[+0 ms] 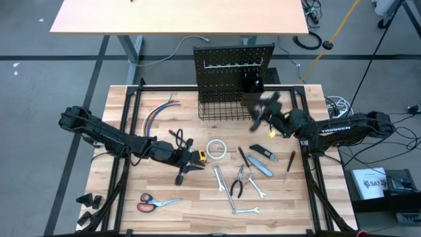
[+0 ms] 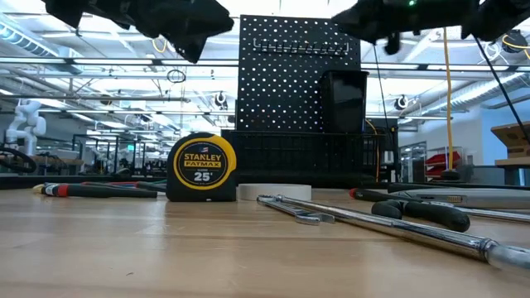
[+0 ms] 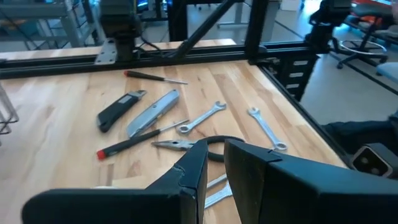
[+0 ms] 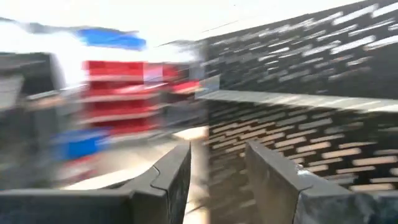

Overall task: Hang tools onto peg board
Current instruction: Put the wrench into the black bin on the peg board

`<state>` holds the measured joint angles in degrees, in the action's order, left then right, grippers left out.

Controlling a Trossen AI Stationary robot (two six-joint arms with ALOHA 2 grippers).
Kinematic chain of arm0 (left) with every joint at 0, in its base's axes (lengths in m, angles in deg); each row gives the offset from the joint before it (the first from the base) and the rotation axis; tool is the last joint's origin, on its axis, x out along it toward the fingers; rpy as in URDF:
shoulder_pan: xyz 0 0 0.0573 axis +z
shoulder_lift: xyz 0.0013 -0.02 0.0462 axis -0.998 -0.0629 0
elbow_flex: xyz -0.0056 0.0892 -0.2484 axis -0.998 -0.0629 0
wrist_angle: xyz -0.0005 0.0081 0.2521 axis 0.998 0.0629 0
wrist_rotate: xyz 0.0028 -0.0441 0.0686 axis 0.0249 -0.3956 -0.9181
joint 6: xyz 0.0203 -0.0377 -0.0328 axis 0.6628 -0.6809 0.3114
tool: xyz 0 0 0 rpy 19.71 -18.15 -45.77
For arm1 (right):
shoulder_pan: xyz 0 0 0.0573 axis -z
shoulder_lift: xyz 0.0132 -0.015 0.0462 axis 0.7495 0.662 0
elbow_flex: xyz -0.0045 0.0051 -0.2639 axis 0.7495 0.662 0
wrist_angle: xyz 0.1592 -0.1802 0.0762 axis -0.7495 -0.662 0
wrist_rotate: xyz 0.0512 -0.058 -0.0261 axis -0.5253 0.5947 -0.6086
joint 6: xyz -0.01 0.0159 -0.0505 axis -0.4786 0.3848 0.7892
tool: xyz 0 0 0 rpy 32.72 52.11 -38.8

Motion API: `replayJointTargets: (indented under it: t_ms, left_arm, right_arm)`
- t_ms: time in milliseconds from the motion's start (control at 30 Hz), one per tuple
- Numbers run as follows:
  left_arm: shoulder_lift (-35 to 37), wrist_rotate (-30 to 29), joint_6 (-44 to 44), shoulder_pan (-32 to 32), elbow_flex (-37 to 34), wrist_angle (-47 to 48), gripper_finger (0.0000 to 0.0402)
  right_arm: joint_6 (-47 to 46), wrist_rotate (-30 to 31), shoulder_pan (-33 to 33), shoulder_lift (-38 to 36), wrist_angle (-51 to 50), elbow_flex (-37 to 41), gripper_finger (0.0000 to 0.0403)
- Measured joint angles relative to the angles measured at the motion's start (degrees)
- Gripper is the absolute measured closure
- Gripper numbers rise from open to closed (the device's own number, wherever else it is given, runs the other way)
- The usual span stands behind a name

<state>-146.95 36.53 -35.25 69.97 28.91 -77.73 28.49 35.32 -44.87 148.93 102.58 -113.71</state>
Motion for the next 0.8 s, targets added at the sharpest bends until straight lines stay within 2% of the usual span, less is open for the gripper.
replayJointTargets:
  t_ms: [133, 267, 533, 700, 800]
  left_arm:
    - [0.00, 0.00, 1.71, -1.85, 0.00, -1.27, 0.0340]
    - [0.00, 0.00, 2.44, -3.46, 0.00, -3.72, 0.0340]
    - [0.00, 0.02, 4.24, -4.64, 0.00, -3.98, 0.0340]
    - [0.00, 0.00, 6.91, -4.55, 0.00, -4.98, 0.0340]
    - [0.00, 0.00, 7.07, -4.64, 0.00, -4.48, 0.0340]
  right_arm:
    - [-11.31, -13.55, -3.55, 1.59, -5.46, 0.01, 0.0258]
    - [-21.90, -20.41, -8.44, 4.11, -7.73, -0.01, 0.0263]
    - [-30.46, -20.64, -19.37, 10.84, -7.54, -3.32, 0.0265]
    - [-31.29, -20.49, -25.47, 18.27, -7.96, -12.32, 0.0266]
    - [-31.72, -20.81, -29.02, 23.43, -15.45, -19.67, 0.0266]
